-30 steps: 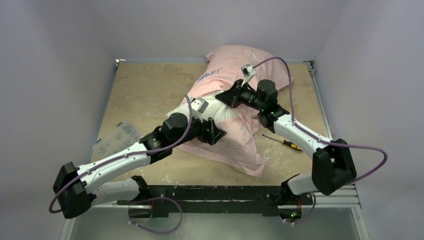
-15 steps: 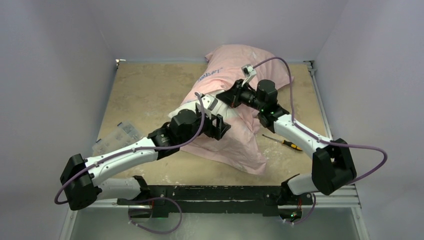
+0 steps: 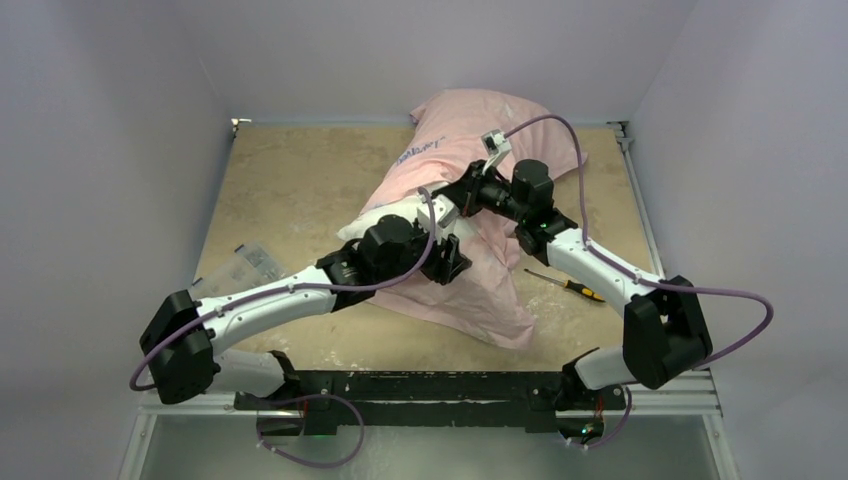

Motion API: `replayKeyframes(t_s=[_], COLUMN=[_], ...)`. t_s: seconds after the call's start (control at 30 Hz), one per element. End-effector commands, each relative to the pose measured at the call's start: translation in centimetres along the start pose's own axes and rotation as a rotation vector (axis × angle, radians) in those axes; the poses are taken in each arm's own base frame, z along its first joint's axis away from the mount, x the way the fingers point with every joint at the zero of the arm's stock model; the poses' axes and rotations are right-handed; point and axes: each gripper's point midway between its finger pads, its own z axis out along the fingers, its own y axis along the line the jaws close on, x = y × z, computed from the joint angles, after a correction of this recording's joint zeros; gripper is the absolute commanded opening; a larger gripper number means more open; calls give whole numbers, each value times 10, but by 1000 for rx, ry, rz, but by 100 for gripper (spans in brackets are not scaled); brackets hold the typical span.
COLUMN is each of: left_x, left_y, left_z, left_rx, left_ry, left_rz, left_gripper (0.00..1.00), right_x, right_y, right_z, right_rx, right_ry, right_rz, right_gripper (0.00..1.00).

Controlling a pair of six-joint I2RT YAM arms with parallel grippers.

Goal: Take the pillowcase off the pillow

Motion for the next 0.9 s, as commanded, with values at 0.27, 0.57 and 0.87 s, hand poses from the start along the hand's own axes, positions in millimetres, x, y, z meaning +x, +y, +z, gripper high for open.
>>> replayKeyframes(t_s=[0.27,0.57,0.87], left_x=[73,153,195], left_y=[-143,-154,-29], left_z=[-6,26,46], left_rx=[502,464,-200], left_ry=[178,343,416], left_rz=[62,70,34], left_gripper=[31,27,48], right_x=[-82,-105,-121], right_y=[23,35,49], right_z=[13,7,-14], right_rx=[-24,-14,2], right_ry=[-188,-225,-268], right_rz=[-122,-135,-147], right_gripper=[0,0,0])
